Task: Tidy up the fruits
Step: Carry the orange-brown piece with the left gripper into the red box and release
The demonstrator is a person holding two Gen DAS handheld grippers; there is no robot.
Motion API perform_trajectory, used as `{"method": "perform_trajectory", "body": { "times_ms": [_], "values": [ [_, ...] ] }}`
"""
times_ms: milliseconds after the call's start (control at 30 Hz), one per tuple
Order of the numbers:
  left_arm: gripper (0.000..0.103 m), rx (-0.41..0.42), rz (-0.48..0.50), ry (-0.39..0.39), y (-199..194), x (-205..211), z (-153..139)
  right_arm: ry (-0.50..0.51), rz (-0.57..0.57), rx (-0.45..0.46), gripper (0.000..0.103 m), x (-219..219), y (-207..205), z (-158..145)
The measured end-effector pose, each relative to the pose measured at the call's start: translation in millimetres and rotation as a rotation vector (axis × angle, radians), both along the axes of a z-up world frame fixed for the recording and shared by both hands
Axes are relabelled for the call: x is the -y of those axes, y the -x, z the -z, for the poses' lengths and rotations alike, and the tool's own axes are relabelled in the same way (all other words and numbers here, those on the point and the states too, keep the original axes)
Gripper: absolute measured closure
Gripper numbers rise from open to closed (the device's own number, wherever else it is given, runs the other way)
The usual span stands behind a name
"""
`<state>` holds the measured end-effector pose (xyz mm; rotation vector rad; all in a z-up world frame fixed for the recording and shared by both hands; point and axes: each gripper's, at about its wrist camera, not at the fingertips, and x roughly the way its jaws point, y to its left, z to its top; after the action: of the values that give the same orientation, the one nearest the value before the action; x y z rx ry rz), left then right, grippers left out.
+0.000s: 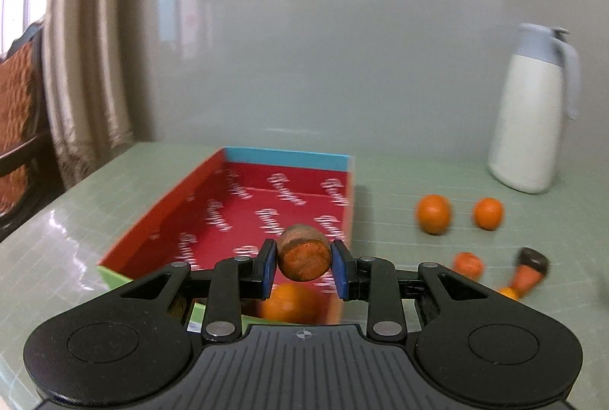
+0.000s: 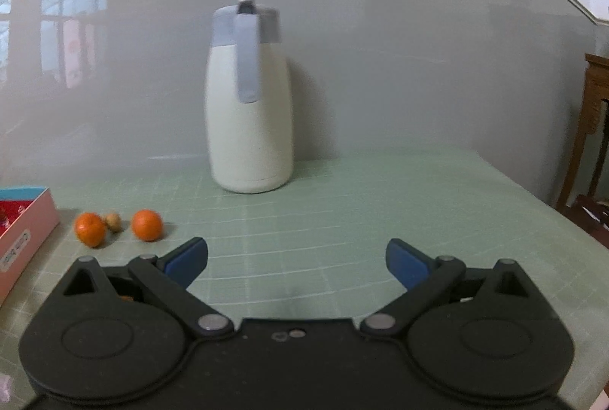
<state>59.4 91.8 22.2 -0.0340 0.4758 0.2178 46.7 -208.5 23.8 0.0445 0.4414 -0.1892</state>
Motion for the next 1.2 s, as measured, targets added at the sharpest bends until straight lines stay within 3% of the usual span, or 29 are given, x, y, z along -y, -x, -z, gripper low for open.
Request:
{"method": "perform_trajectory", "body": {
  "times_ms": [300,367,400,433,733,1200],
  "values": [
    [0.071,-0.025,-0.038,0.022,-7,-22,8,0.022,-0.025,-0.013,0.003,-17,-4,6],
    [0.041,-0.002,-0.047,0.035,-3,-22,7,0.026,-0.026,-0.014,0.003,-18,-4,6],
    [0.013,0.021,-0.060,0.027,0,-21,5,0.026,-0.027,-0.015,0.003,-17,-5,6],
    [0.007,0.053,-0.077,0.006,4,-19,2,0.024,-0.028,-0.016,0.003,-17,-4,6],
    [0.000,0.082,-0.068,-0.055,13,-7,-3,0.016,-0.059,-0.004,0.003,-15,2,6],
    [0.000,0.064,-0.061,-0.048,12,-9,0,-0.035,-0.136,-0.007,0.004,-34,-4,8]
  ]
}}
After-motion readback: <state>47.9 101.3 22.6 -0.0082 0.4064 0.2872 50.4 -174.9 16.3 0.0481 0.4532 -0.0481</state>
